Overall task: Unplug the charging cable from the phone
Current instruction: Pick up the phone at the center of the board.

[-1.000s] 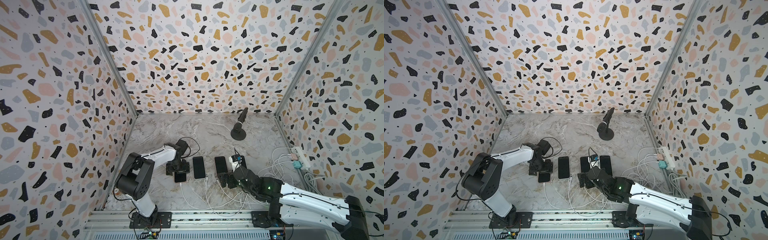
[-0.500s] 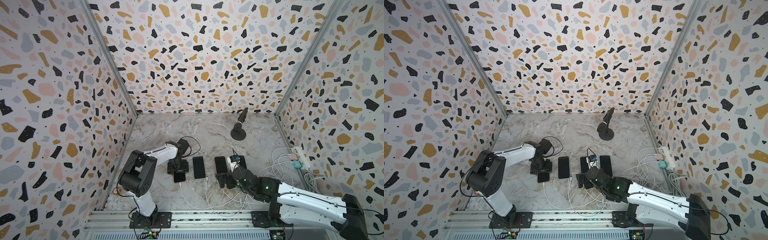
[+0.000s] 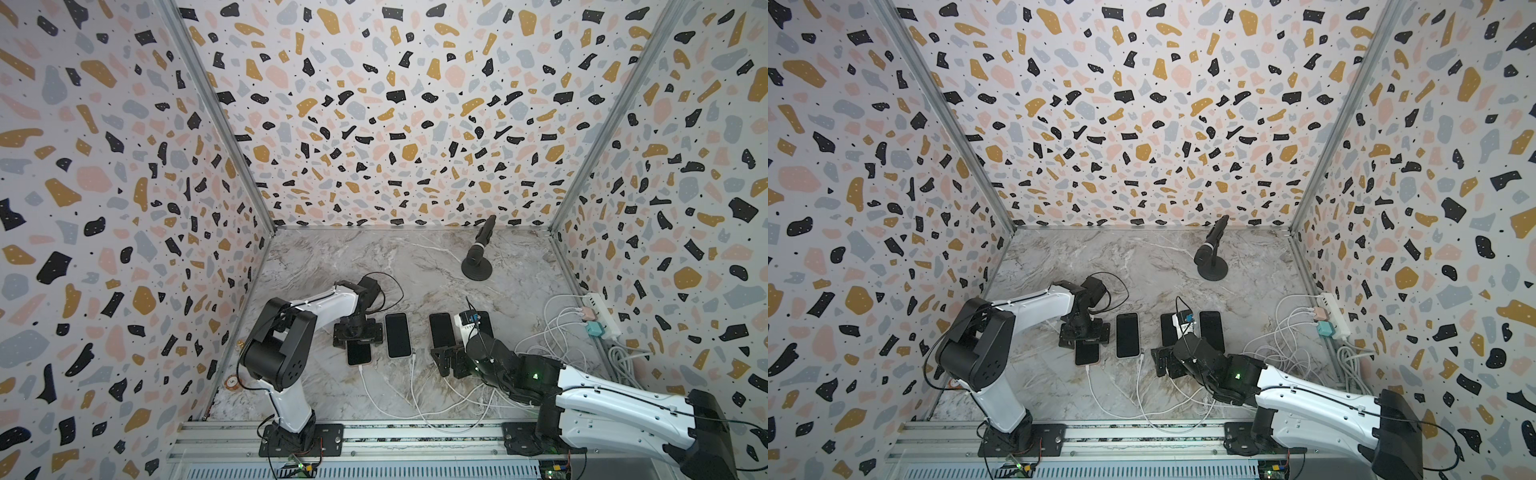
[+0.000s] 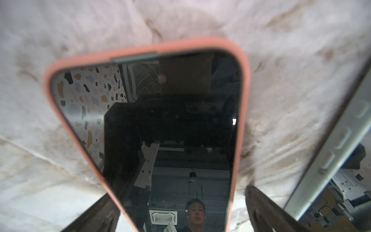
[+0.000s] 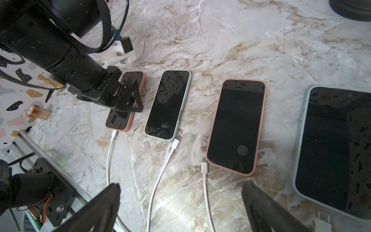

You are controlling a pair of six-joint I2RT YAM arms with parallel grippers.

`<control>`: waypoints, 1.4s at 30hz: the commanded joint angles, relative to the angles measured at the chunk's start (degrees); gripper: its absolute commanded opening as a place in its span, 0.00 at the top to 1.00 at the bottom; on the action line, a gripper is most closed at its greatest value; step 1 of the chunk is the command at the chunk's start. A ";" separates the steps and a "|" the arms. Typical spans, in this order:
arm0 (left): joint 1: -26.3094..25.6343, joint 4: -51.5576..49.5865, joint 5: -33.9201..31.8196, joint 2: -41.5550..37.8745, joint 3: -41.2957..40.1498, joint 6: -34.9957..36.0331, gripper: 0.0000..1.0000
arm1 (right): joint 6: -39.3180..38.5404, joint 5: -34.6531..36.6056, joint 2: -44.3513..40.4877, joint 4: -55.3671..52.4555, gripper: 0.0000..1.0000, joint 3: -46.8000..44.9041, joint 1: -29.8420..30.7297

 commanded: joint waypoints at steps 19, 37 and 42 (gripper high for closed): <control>-0.77 1.72 -5.43 -10.42 -0.26 0.13 0.64 | 0.13 -2.28 0.30 0.66 0.00 -0.07 0.36; -0.77 2.36 -3.69 -26.81 -2.89 -0.45 0.71 | -9.48 -10.53 29.39 27.62 0.02 11.42 10.22; -0.81 3.06 -2.20 -27.80 -2.98 -0.44 0.71 | -12.39 -14.21 34.06 37.52 0.03 10.39 10.14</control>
